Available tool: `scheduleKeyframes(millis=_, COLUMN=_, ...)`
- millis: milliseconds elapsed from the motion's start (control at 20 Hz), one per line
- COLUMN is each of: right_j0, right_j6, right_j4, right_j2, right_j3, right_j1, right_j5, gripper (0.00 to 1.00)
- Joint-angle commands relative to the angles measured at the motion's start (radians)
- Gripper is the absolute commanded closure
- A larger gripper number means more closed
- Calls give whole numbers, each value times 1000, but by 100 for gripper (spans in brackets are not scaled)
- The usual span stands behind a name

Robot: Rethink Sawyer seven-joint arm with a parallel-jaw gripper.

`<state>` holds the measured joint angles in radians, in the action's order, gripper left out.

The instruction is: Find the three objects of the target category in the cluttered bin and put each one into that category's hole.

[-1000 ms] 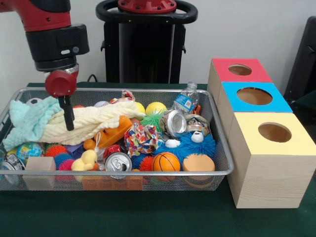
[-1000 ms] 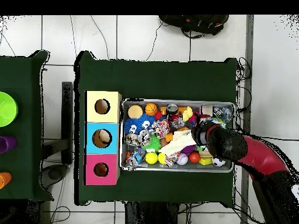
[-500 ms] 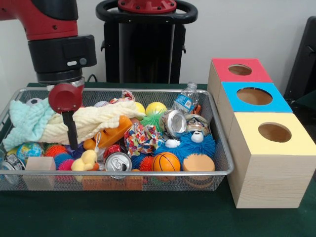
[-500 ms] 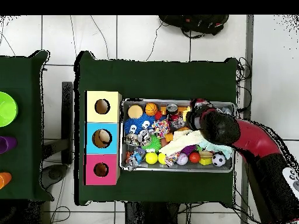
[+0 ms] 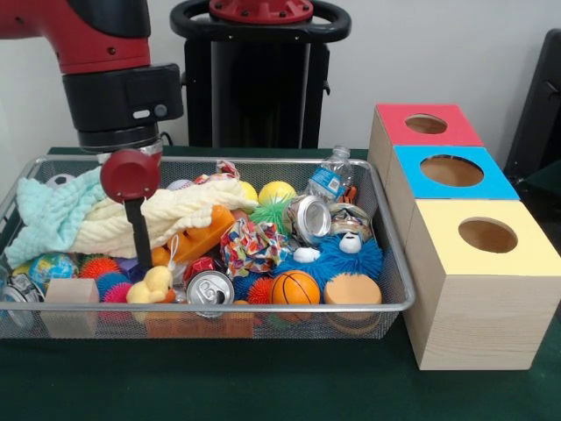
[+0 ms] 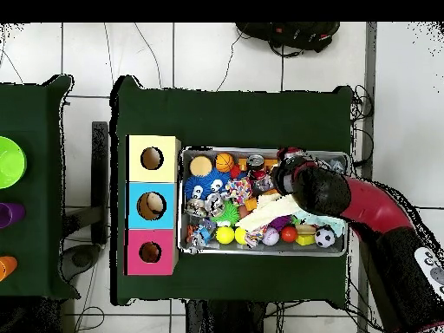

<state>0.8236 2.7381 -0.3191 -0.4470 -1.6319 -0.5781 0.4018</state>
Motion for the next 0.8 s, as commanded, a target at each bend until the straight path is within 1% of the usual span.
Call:
scheduleKeyframes(millis=50, right_j0=-13, right_j6=-38, right_j4=-95, right_j2=10, right_j3=-136, right_j1=43, right_j5=-152, gripper=0)
scheduleKeyframes(millis=200, right_j0=-33, right_j6=-23, right_j4=-134, right_j2=46, right_j3=-141, right_j1=73, right_j5=-222, gripper=0)
scheduleKeyframes(millis=400, right_j0=-64, right_j6=-1, right_j4=-166, right_j2=90, right_j3=-120, right_j1=131, right_j5=-311, gripper=0)
scheduleKeyframes(millis=650, right_j0=-139, right_j6=24, right_j4=-177, right_j2=181, right_j3=-59, right_j1=203, right_j5=-409, gripper=0)
scheduleKeyframes(millis=800, right_j0=-153, right_j6=14, right_j4=-185, right_j2=204, right_j3=-62, right_j1=221, right_j5=-454, gripper=0)
